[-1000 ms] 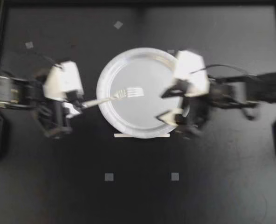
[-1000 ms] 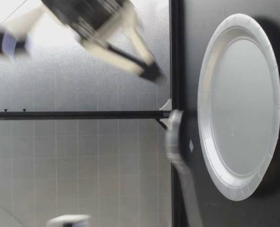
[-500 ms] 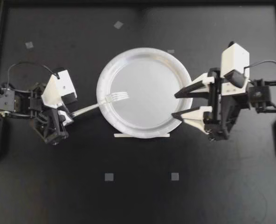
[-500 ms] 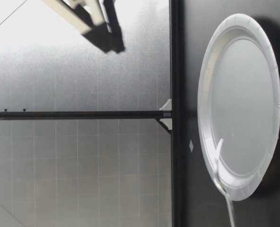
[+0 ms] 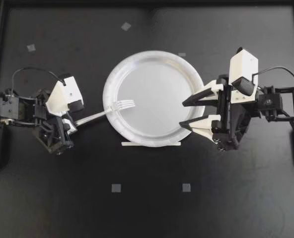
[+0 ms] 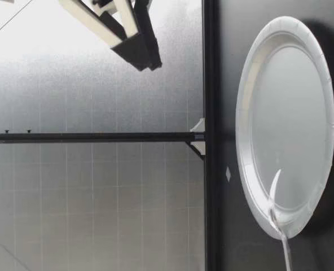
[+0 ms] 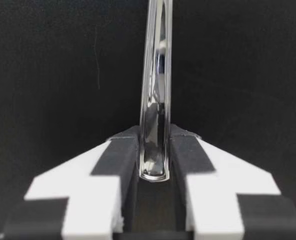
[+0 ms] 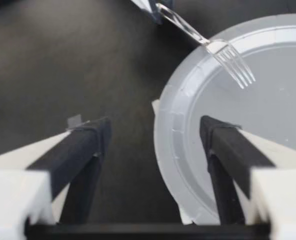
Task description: Pick up the fork and place it on the plate.
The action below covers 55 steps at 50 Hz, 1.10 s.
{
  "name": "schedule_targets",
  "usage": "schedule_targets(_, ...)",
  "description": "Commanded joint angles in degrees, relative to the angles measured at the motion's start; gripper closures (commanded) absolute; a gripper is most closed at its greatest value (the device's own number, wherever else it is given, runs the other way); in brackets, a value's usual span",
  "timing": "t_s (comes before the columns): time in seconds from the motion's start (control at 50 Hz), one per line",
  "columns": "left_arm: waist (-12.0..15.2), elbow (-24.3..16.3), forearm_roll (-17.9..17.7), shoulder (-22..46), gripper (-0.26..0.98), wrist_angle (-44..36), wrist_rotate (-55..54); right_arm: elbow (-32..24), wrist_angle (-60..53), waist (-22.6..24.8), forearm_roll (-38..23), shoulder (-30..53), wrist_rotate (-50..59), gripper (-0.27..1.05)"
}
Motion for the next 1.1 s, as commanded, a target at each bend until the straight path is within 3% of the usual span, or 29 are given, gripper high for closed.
schedule_targets(0.0, 0.26, -0.88, -0.09, -0.53, 0.58, -0.26, 0.09, -1.05, -0.7, 0.26, 0.09, -0.35, 0.09, 0.08)
schedule_targets(0.3, 0.26, -1.41, -0.18, -0.53, 0.07, -0.26, 0.09, -1.23, -0.7, 0.26, 0.0, -0.35, 0.18, 0.08)
schedule_targets(0.54, 0.26, -5.01, -0.09, -3.25, 0.07, 2.99, 0.44, -1.58, -0.7, 0.26, 0.0, -0.97, 0.09, 0.08)
schedule_targets(0.72, 0.26, -10.63, 0.35, -11.69, 0.07, 3.96, 3.87, -1.58, -3.6, 0.26, -0.7, -1.85, -1.05, 0.08)
schedule_targets(0.9, 0.26, -9.76, 0.35, -23.2, 0.07, -12.83, 10.9, -0.7, -12.57, 0.26, -2.37, -2.37, -3.43, 0.08)
schedule_targets(1.08, 0.26, -0.09, 0.35, -34.37, 0.07, -41.04, 18.02, -0.62, -18.28, 0.26, -2.81, -2.2, -8.88, 0.08)
